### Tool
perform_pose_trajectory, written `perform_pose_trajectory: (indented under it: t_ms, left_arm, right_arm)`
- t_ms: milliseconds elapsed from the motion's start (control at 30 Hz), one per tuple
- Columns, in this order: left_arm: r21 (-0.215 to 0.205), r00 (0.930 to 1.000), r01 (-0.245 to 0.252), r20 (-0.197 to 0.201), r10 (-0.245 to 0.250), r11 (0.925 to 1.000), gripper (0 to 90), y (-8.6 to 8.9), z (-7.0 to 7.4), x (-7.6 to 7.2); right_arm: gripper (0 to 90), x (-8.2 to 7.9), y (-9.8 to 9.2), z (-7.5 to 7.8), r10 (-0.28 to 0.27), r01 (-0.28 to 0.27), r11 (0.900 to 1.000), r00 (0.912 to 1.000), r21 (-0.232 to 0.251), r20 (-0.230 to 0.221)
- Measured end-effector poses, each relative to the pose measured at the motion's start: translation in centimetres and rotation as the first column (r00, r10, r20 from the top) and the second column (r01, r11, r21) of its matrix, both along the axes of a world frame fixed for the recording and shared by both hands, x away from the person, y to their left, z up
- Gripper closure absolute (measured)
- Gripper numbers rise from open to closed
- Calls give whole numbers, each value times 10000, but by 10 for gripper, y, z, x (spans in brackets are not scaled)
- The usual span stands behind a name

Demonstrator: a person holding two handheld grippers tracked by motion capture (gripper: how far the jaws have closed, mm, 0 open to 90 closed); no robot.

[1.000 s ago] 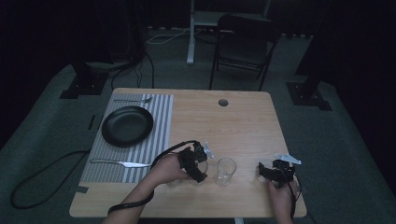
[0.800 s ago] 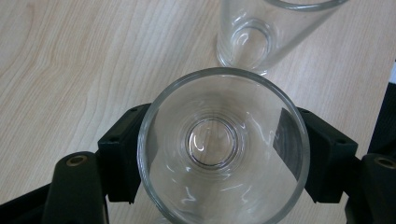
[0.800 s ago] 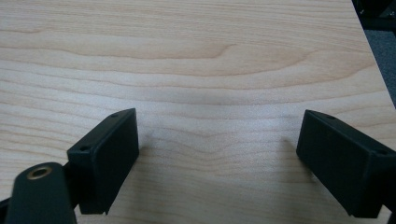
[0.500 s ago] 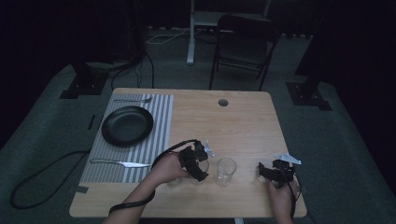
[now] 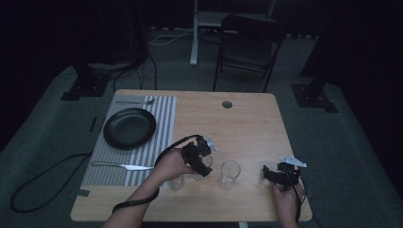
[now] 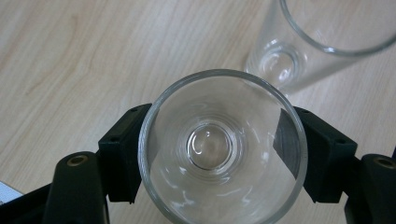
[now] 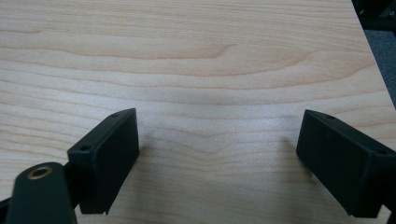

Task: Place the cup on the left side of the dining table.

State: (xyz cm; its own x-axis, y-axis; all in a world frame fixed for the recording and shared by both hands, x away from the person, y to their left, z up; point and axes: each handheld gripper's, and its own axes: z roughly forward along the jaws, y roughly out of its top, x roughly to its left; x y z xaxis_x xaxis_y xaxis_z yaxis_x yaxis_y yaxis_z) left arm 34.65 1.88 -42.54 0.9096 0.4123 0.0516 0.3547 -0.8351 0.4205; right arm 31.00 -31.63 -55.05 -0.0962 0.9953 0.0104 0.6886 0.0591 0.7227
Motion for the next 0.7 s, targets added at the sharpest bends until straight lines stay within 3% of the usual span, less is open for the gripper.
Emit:
perform_pose_trajectory:
  t_ms: [200, 433, 700]
  left_arm:
    - [-244, 9993, -362, 24, 362, 9990, 286, 5, 6, 11]
    - [24, 9986, -517, 114, 517, 9987, 286, 12, 11, 19]
    - [78, 9943, -1051, 162, 1050, 9944, 286, 26, 15, 29]
  right_arm:
    - [126, 0, 0, 0, -16, 16, 10000, 10000, 17, 1]
    - [126, 0, 0, 0, -12, 12, 10000, 10000, 12, -1]
    - [126, 0, 0, 0, -28, 28, 10000, 10000, 29, -17]
